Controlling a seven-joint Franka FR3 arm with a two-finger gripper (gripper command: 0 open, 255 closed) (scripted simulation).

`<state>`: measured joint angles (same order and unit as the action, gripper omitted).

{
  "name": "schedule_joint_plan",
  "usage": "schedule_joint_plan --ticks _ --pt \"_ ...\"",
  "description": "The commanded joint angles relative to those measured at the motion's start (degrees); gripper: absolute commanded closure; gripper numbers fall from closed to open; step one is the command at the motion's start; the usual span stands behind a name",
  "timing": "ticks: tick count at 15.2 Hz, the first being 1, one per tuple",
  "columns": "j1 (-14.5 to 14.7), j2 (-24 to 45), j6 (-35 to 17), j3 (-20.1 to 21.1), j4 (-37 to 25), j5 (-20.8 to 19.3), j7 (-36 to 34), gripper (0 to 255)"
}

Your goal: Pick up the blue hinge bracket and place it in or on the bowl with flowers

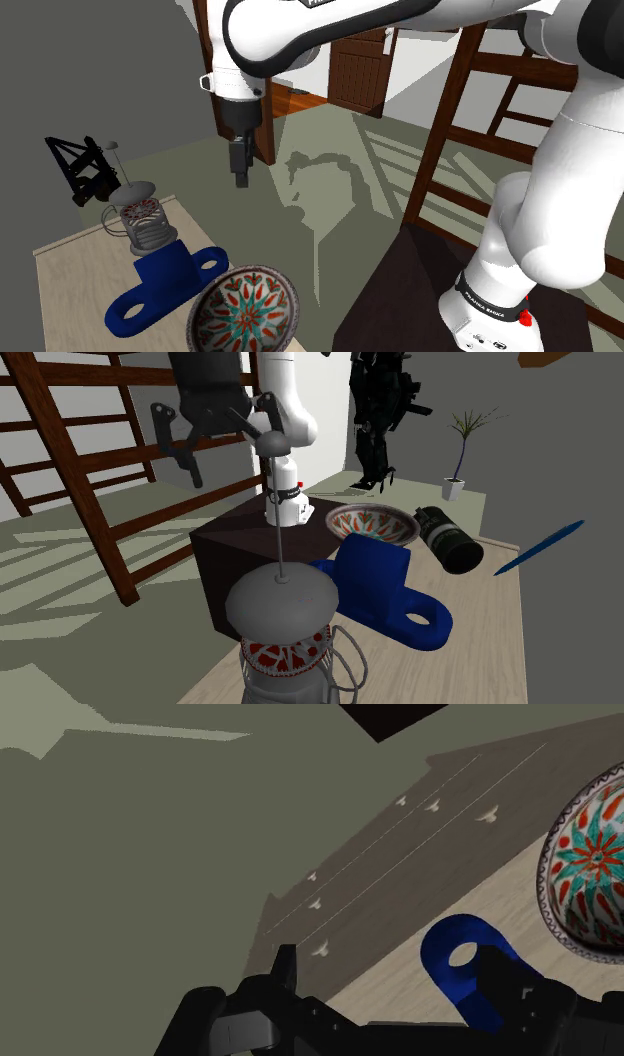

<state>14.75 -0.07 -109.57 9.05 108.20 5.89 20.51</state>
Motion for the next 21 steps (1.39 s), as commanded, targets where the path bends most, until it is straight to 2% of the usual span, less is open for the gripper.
schedule_joint_plan --ticks 1,9,17,21 --pt "0.92 2.85 -0.49 0.92 -2.54 0.69 1.80 0" --pt "4.68 14.58 -0.54 4.98 -14.70 1.98 7.91 0" --pt "9.27 25.65 1.49 9.04 -28.15 1.56 12.96 0" --pt "9.62 26.22 -1.28 9.08 -25.99 1.48 12.97 0"
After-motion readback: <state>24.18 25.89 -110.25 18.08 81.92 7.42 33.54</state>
